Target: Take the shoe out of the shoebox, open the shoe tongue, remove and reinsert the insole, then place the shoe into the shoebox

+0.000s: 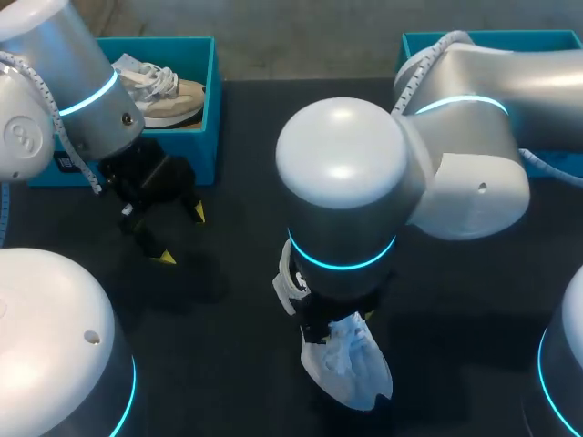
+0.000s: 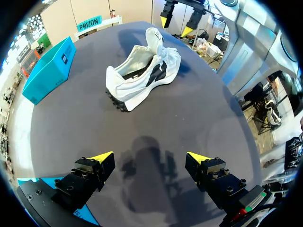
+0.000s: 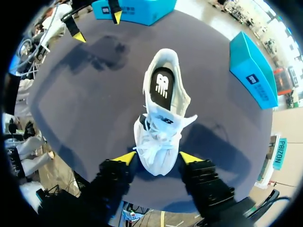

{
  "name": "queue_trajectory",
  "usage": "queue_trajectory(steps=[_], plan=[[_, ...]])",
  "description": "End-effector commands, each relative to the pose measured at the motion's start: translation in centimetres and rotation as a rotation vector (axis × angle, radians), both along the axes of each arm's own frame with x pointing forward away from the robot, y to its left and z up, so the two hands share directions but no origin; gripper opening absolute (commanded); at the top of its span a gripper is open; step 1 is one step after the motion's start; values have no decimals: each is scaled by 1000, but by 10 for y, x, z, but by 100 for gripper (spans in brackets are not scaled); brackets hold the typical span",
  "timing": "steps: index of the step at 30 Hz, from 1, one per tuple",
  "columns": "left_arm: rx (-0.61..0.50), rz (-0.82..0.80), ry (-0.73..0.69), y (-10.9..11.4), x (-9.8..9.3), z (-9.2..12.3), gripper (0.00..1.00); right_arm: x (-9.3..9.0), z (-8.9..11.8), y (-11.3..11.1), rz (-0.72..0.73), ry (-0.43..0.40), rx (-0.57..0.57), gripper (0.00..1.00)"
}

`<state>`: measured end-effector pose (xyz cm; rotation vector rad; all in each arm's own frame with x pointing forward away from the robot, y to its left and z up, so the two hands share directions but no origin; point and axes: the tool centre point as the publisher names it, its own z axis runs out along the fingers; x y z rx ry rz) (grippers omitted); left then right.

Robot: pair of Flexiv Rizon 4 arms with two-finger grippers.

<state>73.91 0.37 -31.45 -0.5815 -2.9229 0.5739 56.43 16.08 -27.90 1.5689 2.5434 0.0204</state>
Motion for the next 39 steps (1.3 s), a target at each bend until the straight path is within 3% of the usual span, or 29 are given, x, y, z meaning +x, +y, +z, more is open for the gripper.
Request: queue_trajectory(steps=[1, 6, 26, 33, 39], plan=[[1, 1, -3, 0, -1, 0, 100, 13, -10, -5, 11, 21, 35, 32], [1, 1, -3, 0, -1, 0, 100, 21, -12, -4, 29, 19, 54, 25], [1, 1, -3, 0, -1, 0, 100, 64, -39, 13, 134, 55, 123, 20], [1, 1, -3, 0, -1, 0, 100, 69, -45, 13, 127, 72, 121, 20], [1, 1, -3, 0, -1, 0, 100, 57, -31, 10, 100, 44, 86, 20]])
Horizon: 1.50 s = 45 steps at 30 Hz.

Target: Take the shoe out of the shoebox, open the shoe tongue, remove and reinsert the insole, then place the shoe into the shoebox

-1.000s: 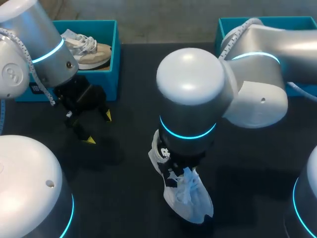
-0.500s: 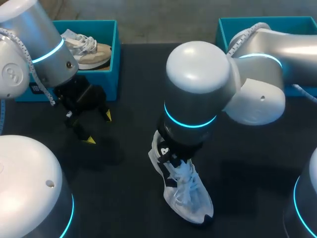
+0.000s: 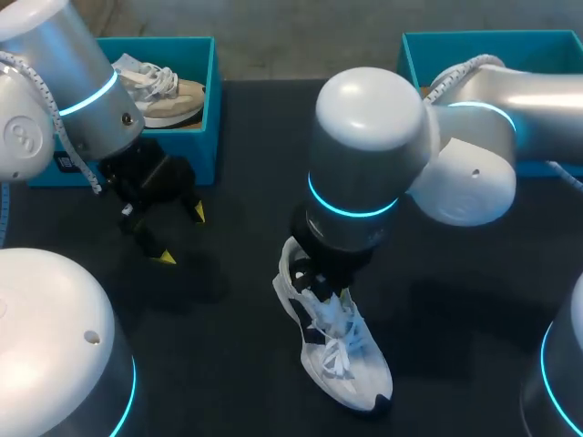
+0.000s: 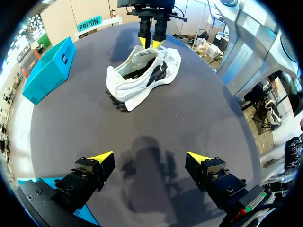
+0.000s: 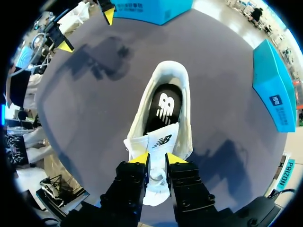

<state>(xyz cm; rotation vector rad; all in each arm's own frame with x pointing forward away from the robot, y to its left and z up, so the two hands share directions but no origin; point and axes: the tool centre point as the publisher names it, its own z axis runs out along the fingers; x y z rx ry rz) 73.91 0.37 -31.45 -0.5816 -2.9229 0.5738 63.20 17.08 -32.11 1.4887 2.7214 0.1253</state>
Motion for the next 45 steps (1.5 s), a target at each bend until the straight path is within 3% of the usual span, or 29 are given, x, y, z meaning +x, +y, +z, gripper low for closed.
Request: queue_trajectory(steps=[1, 7, 11, 20, 33, 42, 45], plan=[[1, 1, -3, 0, -1, 0, 100, -13, 14, 0, -13, -28, -28, 20], [1, 1, -3, 0, -1, 0, 100, -27, 21, 1, -25, -36, -53, 22], [1, 1, -3, 0, -1, 0, 100, -27, 17, 4, -15, -32, -47, 23], [1, 1, -3, 0, -1, 0, 100, -10, -2, 15, 14, -7, -9, 22], [1, 1, -3, 0, -1, 0, 100, 8, -13, 7, -54, -8, 10, 21], [1, 1, -3, 0, -1, 0, 100, 18, -11, 16, -22, -21, 38, 22], [1, 1, -3, 0, -1, 0, 100, 21, -2, 19, -6, -42, 33, 24]])
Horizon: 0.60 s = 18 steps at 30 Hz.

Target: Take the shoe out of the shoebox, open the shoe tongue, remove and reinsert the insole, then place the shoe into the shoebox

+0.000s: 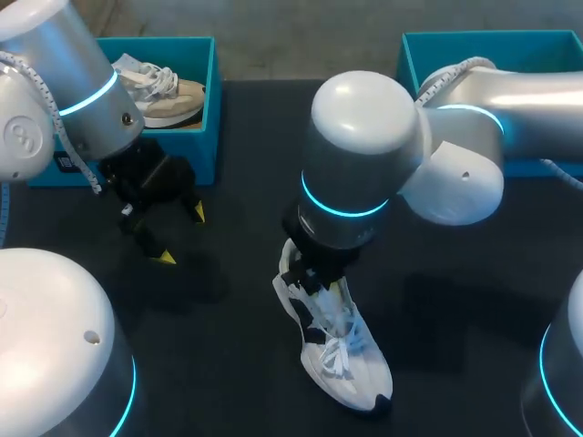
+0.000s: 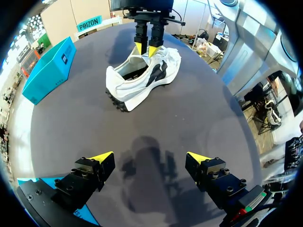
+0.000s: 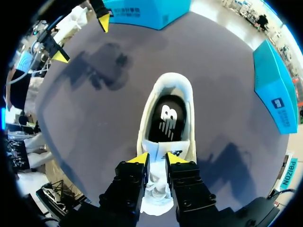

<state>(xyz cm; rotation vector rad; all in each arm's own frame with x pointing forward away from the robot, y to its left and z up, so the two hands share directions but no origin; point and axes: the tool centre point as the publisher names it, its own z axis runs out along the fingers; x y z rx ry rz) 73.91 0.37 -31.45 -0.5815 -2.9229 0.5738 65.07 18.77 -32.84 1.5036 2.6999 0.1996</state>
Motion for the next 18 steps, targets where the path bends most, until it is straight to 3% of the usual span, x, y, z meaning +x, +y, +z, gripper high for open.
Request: queue_trajectory(steps=[1, 7, 12, 15, 18], plan=[[1, 1, -3, 0, -1, 0, 100, 3, 11, 2, 17, -25, -3, 25], [1, 1, -3, 0, -1, 0, 100, 9, 34, 5, 121, -62, 21, 28], [1, 1, -3, 0, -1, 0, 100, 17, 44, 6, 258, -55, 27, 47], [1, 1, -3, 0, -1, 0, 100, 21, 51, 4, 288, -61, 17, 98], [1, 1, -3, 0, -1, 0, 100, 24, 57, 4, 386, -58, 38, 100]])
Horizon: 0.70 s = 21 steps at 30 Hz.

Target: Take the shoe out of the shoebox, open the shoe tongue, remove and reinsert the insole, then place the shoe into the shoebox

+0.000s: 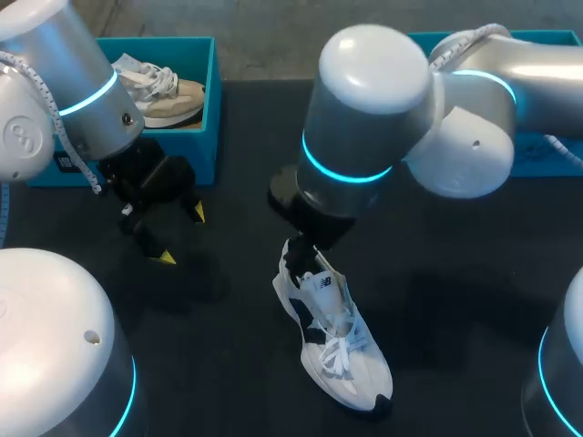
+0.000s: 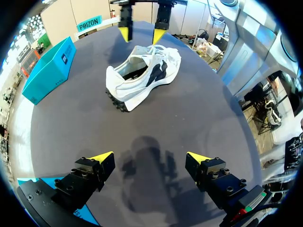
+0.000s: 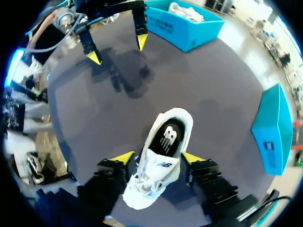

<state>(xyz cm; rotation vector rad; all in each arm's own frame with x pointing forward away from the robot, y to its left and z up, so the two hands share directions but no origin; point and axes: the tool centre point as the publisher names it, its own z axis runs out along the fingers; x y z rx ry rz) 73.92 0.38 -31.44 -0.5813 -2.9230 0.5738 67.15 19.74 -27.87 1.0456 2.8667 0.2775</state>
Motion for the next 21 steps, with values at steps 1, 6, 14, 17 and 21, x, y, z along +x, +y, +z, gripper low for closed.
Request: queue_trajectory(steps=[1, 6, 14, 17, 21], plan=[[1, 0, -3, 0, -1, 0, 100, 4, 9, -5, 121, 24, 26, 100], [1, 0, -3, 0, -1, 0, 100, 2, 8, 3, 418, 73, 78, 100], [1, 0, -3, 0, -1, 0, 100, 2, 8, 3, 418, 73, 78, 100], [1, 0, -3, 0, -1, 0, 100, 2, 8, 3, 418, 73, 78, 100], [-15, -58, -12, 3, 4, 4, 100, 12, 7, 10, 564, 24, 38, 100]])
